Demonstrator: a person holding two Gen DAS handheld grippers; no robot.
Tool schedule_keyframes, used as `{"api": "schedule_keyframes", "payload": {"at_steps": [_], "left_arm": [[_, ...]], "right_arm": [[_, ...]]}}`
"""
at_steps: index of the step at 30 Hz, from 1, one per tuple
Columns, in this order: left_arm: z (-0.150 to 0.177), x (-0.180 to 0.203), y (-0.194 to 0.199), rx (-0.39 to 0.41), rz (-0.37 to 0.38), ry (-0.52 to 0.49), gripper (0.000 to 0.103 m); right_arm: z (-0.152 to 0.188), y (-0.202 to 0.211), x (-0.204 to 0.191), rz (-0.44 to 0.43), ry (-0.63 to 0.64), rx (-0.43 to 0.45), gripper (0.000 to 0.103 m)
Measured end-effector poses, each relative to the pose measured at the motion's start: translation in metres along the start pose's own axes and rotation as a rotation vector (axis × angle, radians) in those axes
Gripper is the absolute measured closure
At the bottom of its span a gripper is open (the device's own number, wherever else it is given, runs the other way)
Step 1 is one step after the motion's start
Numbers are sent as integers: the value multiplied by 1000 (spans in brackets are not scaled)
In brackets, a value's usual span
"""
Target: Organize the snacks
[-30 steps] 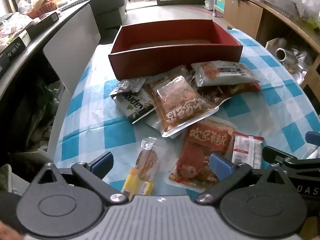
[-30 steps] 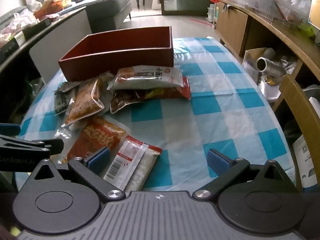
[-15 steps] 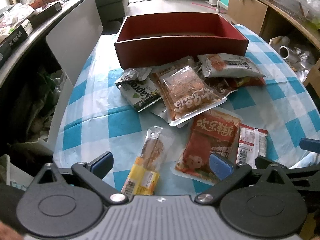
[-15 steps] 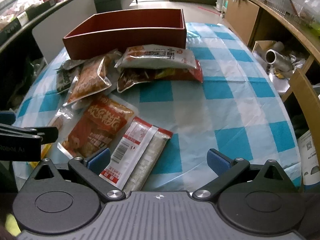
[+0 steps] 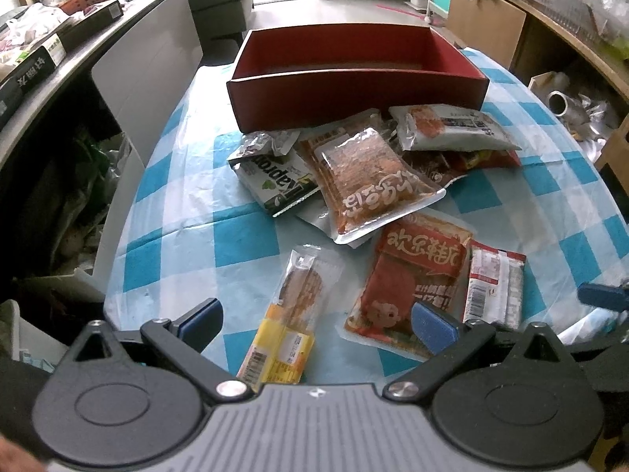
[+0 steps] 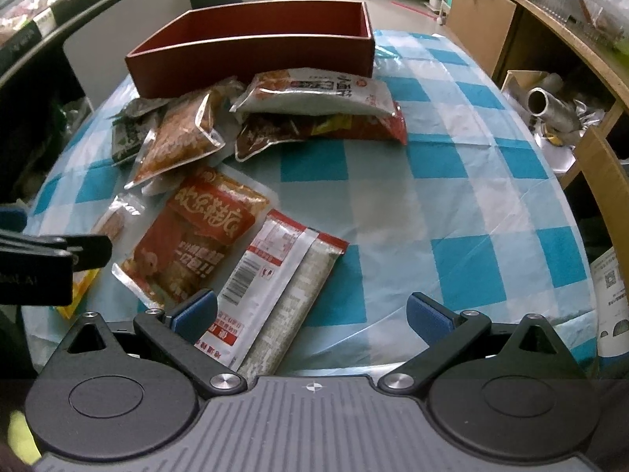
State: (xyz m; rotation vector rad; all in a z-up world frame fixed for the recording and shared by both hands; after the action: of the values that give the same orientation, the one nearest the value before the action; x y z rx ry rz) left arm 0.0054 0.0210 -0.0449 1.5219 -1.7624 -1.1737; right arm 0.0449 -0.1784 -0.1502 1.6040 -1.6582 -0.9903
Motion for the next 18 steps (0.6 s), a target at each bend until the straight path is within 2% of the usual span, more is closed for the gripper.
{"api": "schedule_keyframes", "payload": {"at_steps": [12, 18], "left_arm": [[0, -2, 0, 4, 1, 9, 4], [0, -4, 0, 2, 9, 17, 4]], "right_arm": [[16, -29, -30, 8, 98, -96, 0], [15, -33, -24, 22, 115, -108, 0]]}}
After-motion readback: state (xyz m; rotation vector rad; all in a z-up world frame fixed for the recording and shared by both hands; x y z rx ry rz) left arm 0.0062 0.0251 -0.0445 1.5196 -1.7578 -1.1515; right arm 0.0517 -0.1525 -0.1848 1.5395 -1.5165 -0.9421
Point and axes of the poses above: each gripper's, at about its wrist camera, not at the fingertips, and y roughly against the way its jaws point, x to its right, z to its underside, the point moved 2 cm from there along -y, roughly the way its jaws point, and after that the axes turned 12 degrees about -y, right-handed, at the moved point
